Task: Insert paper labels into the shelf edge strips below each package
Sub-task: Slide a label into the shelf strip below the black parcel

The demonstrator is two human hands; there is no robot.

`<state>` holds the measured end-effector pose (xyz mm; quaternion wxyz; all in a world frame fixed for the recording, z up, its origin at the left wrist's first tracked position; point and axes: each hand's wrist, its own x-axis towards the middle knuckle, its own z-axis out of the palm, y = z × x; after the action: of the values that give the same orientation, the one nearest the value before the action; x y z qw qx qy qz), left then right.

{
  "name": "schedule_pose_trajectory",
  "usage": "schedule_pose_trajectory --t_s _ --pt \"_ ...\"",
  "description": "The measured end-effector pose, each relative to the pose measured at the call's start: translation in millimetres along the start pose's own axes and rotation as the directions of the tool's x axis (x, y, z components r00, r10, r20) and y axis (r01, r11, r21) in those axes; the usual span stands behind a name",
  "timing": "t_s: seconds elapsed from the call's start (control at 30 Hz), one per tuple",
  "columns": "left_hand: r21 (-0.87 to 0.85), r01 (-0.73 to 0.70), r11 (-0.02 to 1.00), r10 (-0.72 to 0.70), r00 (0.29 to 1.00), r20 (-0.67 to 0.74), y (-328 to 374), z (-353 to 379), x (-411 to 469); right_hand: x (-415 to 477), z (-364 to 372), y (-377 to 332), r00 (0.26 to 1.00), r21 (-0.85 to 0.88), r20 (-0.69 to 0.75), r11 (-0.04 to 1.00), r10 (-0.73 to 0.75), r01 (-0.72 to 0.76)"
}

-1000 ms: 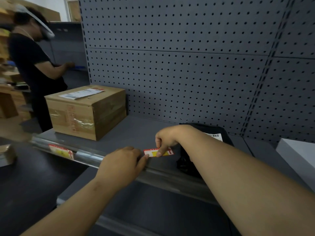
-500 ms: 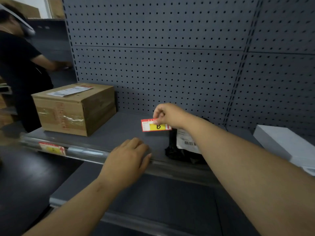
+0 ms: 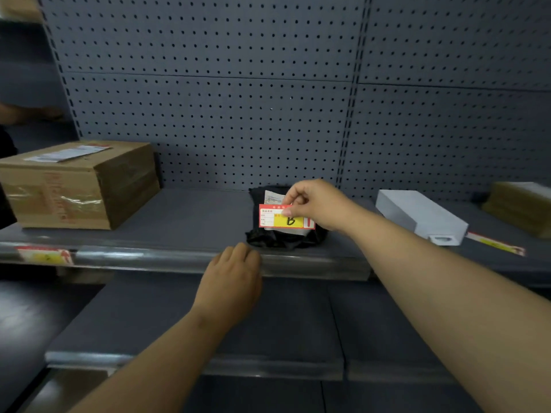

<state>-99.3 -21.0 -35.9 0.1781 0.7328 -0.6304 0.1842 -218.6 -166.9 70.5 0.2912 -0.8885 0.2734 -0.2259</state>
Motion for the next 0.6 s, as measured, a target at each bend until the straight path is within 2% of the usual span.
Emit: schedule_pose_trajectory --t_s 0.37,0.6 --pt "-0.073 0.075 0.995 -0.077 0.997 -0.032 5.9 6.4 -7.7 -30.8 27.6 24.0 0.998 -0.046 -0.045 0.998 0.044 -0.046" --pt "-0.074 0.063 0.995 -0.065 0.997 -0.03 3.5 5.0 -8.6 -38.0 51.3 33.1 0.988 -0.274 -0.111 0.959 -0.104 0.071"
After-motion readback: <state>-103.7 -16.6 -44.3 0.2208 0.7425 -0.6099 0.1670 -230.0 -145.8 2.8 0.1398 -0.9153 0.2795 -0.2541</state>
